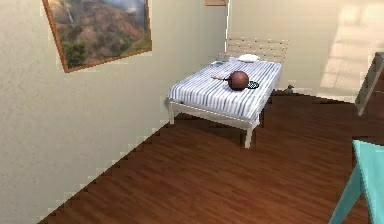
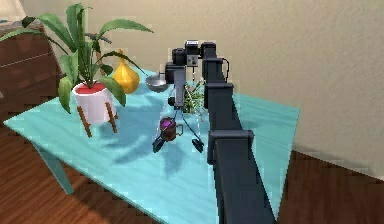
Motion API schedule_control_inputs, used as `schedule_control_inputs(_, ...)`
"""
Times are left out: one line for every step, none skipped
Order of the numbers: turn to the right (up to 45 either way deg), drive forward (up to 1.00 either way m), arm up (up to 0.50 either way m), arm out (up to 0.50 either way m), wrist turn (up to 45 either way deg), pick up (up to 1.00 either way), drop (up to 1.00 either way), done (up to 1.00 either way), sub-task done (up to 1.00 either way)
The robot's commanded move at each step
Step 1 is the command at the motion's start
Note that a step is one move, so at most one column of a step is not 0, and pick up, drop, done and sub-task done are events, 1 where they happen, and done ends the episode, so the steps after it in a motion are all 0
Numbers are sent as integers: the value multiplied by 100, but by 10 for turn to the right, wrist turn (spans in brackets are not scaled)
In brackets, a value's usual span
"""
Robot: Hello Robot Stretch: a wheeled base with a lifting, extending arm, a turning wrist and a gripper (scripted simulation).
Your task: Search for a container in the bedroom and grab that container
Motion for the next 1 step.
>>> schedule_control_inputs(0,0,0,0,450,0,0,0,0)
